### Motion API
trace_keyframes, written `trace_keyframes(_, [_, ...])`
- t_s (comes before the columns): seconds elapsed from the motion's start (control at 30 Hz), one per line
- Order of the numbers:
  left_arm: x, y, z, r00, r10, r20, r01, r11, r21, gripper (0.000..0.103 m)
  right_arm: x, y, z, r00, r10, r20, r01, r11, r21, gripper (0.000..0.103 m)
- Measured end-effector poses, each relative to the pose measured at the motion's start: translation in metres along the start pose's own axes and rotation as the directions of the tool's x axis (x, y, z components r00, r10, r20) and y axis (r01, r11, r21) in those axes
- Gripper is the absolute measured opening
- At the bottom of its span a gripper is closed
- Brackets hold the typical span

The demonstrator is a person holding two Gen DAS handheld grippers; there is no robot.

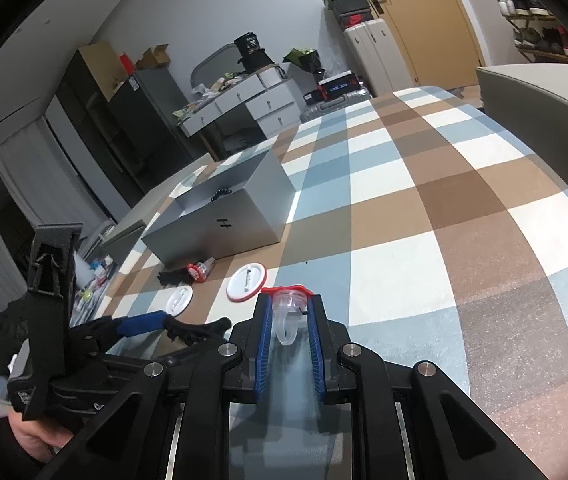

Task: Organize jewelry
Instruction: 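Grasp the black comb-shaped hair clip with the left tool and lift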

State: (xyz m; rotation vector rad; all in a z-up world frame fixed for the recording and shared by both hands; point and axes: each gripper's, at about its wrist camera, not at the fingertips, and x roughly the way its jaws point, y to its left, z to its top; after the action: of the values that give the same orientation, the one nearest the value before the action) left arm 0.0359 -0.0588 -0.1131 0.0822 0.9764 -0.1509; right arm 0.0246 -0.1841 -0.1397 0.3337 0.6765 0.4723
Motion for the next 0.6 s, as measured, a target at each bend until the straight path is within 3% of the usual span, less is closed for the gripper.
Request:
trace_keyframes(0.1, [-0.003,-0.003,0.000,1.000,0.016,0.019,-0.016,0.999,0.039,0.100,0.000,-0.001,-0.001,1.000,-0.001,-0.008,0.001,1.000,0.003,0.017])
trace_keyframes(0.17, [-0.005,-0.004,-0.001,1.000,0.003,0.028,-0.005,0.998,0.057,0.094,-0.001,-0.001,-0.001,1.000,-0.004,-0.001,0.004,1.000,0.000,0.017])
trace_keyframes(0.4, [-0.010,-0.007,0.000,0.999,-0.030,0.042,0.026,0.996,0.089,0.094,-0.004,-0.001,-0.001,1.000,-0.005,0.014,0.005,1.000,-0.009,0.017])
trace_keyframes(0.6, [-0.030,-0.009,0.006,0.993,-0.037,0.111,0.026,0.995,0.100,0.094,-0.005,-0.005,0.000,1.000,-0.008,0.020,0.008,1.000,0.011,0.017])
